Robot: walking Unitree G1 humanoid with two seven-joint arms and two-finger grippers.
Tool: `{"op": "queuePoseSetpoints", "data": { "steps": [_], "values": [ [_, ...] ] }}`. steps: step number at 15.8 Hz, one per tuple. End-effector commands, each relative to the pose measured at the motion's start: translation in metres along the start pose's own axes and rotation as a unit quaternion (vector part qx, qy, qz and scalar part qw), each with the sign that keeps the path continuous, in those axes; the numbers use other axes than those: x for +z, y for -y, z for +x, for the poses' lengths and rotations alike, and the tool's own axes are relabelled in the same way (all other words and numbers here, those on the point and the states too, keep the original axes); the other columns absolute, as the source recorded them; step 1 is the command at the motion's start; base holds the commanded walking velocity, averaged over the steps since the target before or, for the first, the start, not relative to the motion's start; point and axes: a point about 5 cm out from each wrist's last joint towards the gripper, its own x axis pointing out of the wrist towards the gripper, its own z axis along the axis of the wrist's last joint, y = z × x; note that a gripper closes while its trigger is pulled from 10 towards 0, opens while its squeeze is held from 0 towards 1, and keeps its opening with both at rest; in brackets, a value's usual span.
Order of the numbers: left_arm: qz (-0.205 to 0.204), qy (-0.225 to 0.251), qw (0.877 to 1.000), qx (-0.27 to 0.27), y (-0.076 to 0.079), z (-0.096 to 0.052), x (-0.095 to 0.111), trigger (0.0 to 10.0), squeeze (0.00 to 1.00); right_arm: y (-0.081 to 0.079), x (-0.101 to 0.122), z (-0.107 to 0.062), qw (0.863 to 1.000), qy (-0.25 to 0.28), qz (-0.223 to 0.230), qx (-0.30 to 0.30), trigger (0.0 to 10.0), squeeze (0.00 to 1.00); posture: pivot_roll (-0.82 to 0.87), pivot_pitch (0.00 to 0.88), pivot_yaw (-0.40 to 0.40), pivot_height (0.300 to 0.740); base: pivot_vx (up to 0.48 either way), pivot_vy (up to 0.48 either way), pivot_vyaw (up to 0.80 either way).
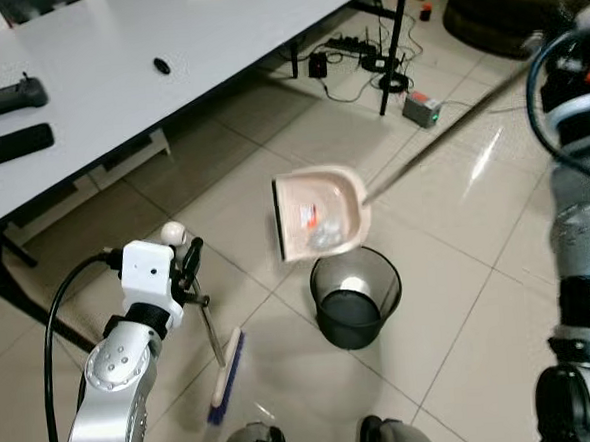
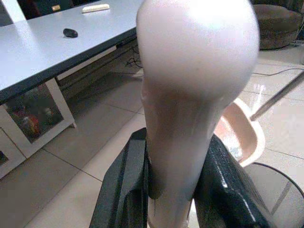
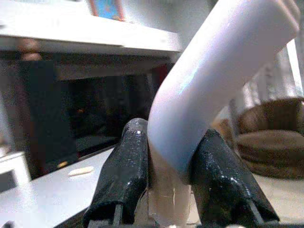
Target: Sweep floor
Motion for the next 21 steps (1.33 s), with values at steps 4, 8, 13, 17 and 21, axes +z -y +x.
{"op": "queuePoseSetpoints", "data": {
  "steps": [4, 8, 13, 17, 21],
  "values": [
    [0.012, 0.017, 1.0, 0.011, -0.005, 0.001, 0.004, 10.0, 0.0, -0.015, 0.023, 0.006, 0.995, 0.01, -0.042, 0.09, 10.0, 0.0, 0.05, 0.12, 0.039, 0.74, 0.0, 0.0, 0.0],
    [0.011, 0.015, 1.0, -0.002, 0.0, 0.001, 0.001, 10.0, 0.0, -0.021, 0.026, 0.002, 0.984, -0.003, -0.106, 0.144, 10.0, 0.0, 0.03, 0.124, 0.052, 0.74, 0.0, 0.0, 0.0],
    [0.011, 0.017, 0.999, -0.026, 0.008, 0.003, 0.001, 10.0, 0.0, -0.053, 0.018, -0.017, 0.955, 0.01, -0.152, 0.253, 10.0, 0.0, 0.03, 0.121, 0.063, 0.74, 0.0, 0.0, 0.0],
    [0.012, 0.021, 0.999, -0.033, 0.01, 0.004, 0.002, 10.0, 0.0, -0.071, 0.016, -0.028, 0.92, 0.022, -0.21, 0.329, 10.0, 0.0, 0.02, 0.121, 0.069, 0.74, 0.0, 0.0, 0.0],
    [0.013, 0.022, 0.999, -0.039, 0.012, 0.005, 0.002, 10.0, 0.0, -0.086, 0.013, -0.037, 0.902, 0.026, -0.222, 0.37, 10.0, 0.0, 0.02, 0.12, 0.071, 0.74, 0.0, 0.0, 0.0]
  ]
}}
